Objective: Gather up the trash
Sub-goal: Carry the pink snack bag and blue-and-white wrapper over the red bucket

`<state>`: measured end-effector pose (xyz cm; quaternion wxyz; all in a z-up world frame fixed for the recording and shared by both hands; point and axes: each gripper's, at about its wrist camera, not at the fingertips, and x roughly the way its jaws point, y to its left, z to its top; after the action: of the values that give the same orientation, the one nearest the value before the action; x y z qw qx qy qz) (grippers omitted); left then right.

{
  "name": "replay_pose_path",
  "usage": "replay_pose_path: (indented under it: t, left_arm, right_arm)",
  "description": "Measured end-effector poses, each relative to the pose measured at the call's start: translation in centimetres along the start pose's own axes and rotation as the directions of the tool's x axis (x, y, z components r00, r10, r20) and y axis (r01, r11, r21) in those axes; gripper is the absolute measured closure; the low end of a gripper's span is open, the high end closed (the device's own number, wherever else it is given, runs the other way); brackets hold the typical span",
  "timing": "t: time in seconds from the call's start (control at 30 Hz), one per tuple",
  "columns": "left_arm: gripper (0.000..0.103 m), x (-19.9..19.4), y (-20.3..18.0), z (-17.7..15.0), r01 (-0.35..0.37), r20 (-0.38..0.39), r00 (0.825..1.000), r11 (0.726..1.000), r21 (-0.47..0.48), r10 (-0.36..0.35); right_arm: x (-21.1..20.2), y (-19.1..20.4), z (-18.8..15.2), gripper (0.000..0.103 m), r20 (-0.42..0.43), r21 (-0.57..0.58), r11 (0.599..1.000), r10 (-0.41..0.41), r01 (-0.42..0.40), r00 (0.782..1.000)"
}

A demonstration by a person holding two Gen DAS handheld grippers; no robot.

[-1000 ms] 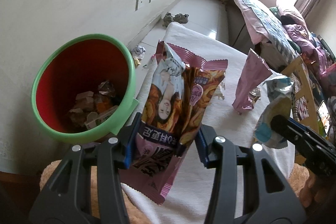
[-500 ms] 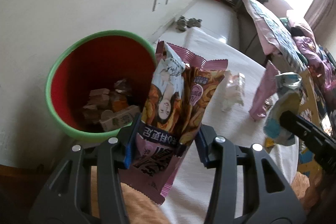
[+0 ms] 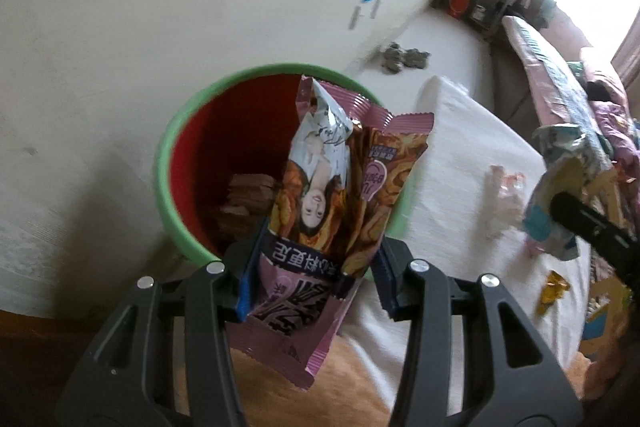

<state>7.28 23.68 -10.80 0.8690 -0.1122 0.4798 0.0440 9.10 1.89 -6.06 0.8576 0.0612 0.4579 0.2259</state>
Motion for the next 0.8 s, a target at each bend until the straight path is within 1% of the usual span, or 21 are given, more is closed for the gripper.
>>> replay_pose_path:
  t: [0.1, 0.27, 0.37, 0.53, 0.7, 0.8]
  left_arm:
    - [0.058, 0.5, 1.5, 0.6, -0.015, -0.009, 1.000, 0.999, -0.028, 0.015]
    - [0.058, 1.0, 1.7, 0.8, -0.023, -0.015, 1.000, 1.000, -0.010, 0.023]
    - [0.058, 1.4, 1.9, 0.9, -0.020, -0.017, 1.000, 1.000, -0.008, 0.020]
    - [0.058, 2.1, 2.5, 1.2, -0.023, -0.019, 1.000, 0.999, -0.039, 0.023]
    - [0.058, 2.4, 2.9, 1.3, -0.064, -0.027, 0.998, 0.997, -0.043, 0.063]
    - [0.058, 2.5, 3.0, 1.4, -0.077, -0.027, 0.997, 0.996, -0.041, 0.076]
  right_arm:
    - [0.8, 1.4, 0.9, 0.070, 0.006, -0.044, 0.999, -0.001, 0.001, 1.000]
    - [2.6, 3.7, 1.8, 0.069, 0.003, -0.106, 0.994, -0.001, 0.001, 1.000]
    - [3.4, 4.2, 1.7, 0.069, -0.007, -0.120, 0.993, -0.002, 0.001, 1.000]
    - [4.4, 5.0, 1.9, 0.069, -0.003, -0.144, 0.989, -0.018, 0.018, 1.000]
    - [5.2, 5.8, 2.2, 0.069, 0.003, -0.174, 0.985, -0.022, 0.022, 1.000]
    - [5.8, 6.2, 2.4, 0.069, 0.007, -0.198, 0.980, -0.024, 0.025, 1.000]
